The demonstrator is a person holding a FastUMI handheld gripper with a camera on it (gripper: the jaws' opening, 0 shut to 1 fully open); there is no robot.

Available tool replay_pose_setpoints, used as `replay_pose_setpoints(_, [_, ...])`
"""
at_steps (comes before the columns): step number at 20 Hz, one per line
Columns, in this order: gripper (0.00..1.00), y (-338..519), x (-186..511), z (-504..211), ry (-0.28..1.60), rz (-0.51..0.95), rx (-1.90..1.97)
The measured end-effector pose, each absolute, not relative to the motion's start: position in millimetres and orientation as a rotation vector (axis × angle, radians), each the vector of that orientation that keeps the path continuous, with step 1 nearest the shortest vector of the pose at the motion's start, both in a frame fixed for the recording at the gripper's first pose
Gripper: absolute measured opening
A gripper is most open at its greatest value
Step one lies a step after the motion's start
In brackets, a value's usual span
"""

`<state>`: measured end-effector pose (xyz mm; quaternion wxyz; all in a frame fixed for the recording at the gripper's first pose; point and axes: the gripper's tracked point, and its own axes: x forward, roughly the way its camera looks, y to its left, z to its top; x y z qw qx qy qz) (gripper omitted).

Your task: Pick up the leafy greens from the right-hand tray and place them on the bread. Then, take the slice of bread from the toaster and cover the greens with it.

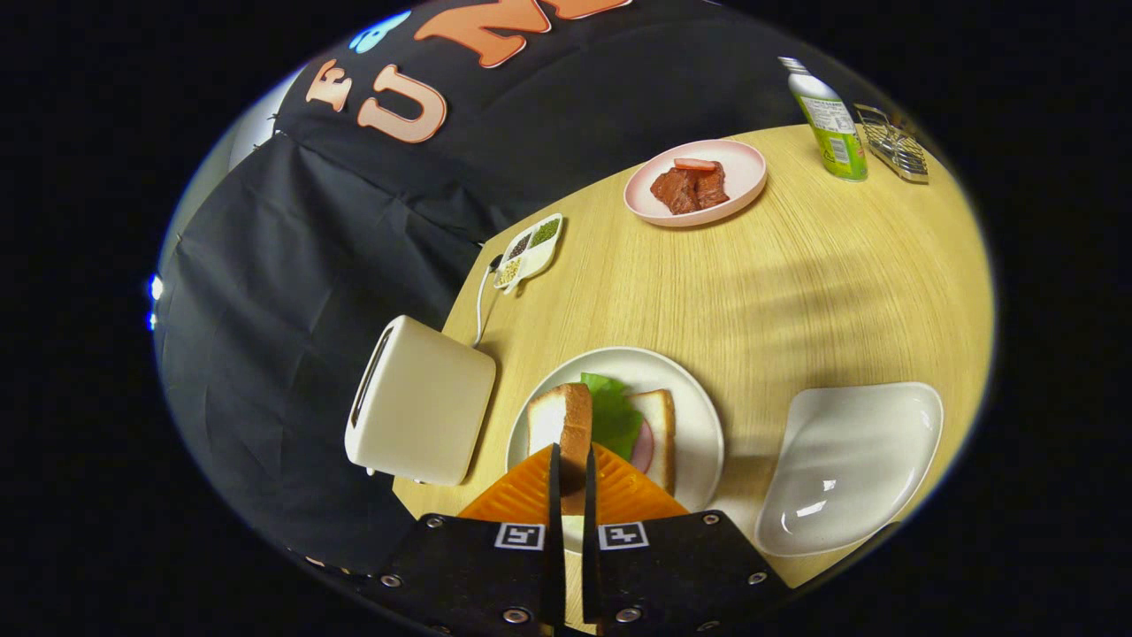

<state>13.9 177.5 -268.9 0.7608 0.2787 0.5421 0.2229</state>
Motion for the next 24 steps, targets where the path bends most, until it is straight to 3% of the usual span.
replay_pose_setpoints(11, [0.11,167.7,9.7,-285.8,1.171,0.486,0.517])
replay_pose_setpoints(14, [0.22,158.7,10.2,-295.2,1.17,0.446,0.458])
replay_pose_setpoints(18, [0.3,153.4,13.4,-292.3,1.126,0.437,0.398])
replay_pose_setpoints(24, [0.46,129.3,45.1,-246.3,0.891,0.389,0.296])
